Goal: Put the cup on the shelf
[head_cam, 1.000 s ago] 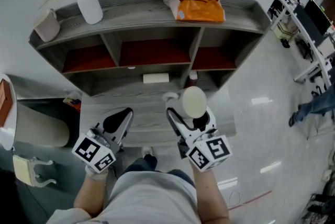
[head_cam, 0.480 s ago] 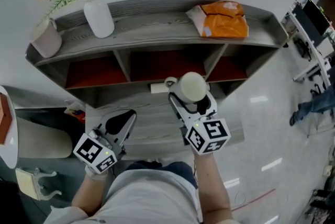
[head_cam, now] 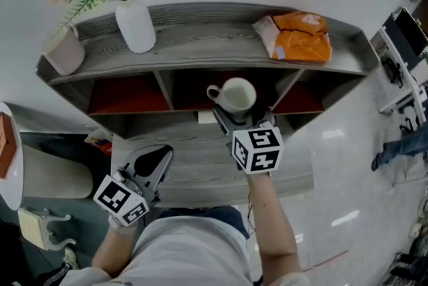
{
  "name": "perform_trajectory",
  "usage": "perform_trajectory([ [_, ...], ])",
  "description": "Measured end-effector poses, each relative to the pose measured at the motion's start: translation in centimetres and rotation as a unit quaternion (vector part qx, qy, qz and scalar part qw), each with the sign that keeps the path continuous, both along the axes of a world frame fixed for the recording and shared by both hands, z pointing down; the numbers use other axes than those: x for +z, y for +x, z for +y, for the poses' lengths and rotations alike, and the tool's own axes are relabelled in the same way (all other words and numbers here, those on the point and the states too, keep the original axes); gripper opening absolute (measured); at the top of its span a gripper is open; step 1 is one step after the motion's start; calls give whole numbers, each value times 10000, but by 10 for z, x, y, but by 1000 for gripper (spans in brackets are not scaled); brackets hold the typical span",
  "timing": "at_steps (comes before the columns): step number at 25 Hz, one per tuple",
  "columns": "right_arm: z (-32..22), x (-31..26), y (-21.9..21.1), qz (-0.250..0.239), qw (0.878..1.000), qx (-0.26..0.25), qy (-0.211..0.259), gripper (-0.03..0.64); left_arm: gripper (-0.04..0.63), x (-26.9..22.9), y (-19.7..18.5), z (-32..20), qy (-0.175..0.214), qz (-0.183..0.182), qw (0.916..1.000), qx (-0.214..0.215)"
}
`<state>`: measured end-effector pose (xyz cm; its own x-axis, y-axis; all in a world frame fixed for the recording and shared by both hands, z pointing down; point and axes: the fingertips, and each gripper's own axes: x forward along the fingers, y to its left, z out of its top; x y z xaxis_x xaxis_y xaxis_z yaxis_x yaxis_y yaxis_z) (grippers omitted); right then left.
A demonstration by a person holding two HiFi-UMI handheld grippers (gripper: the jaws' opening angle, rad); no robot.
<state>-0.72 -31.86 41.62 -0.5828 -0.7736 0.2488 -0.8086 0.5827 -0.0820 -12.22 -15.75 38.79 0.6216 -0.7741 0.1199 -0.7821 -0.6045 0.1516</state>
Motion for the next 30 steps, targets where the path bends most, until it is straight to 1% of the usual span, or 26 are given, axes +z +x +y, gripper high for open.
perform_trajectory([
  [11, -26, 29, -18, 538, 9974, -415, -248, 394, 21, 5, -2, -4, -66, 34, 9985, -545],
  [18, -39, 35, -28, 845, 9948, -536, -190, 394, 21, 9, -7, -1, -126, 53, 9963, -852],
  [27, -61, 36, -42, 1024, 9918, -684, -336, 393, 21, 17, -9, 3, -234, 56, 9941, -1060],
  [30, -66, 36, -43, 1028, 9919, -650, -371, 393, 21, 18, -9, 5, -257, 59, 9938, -1083],
])
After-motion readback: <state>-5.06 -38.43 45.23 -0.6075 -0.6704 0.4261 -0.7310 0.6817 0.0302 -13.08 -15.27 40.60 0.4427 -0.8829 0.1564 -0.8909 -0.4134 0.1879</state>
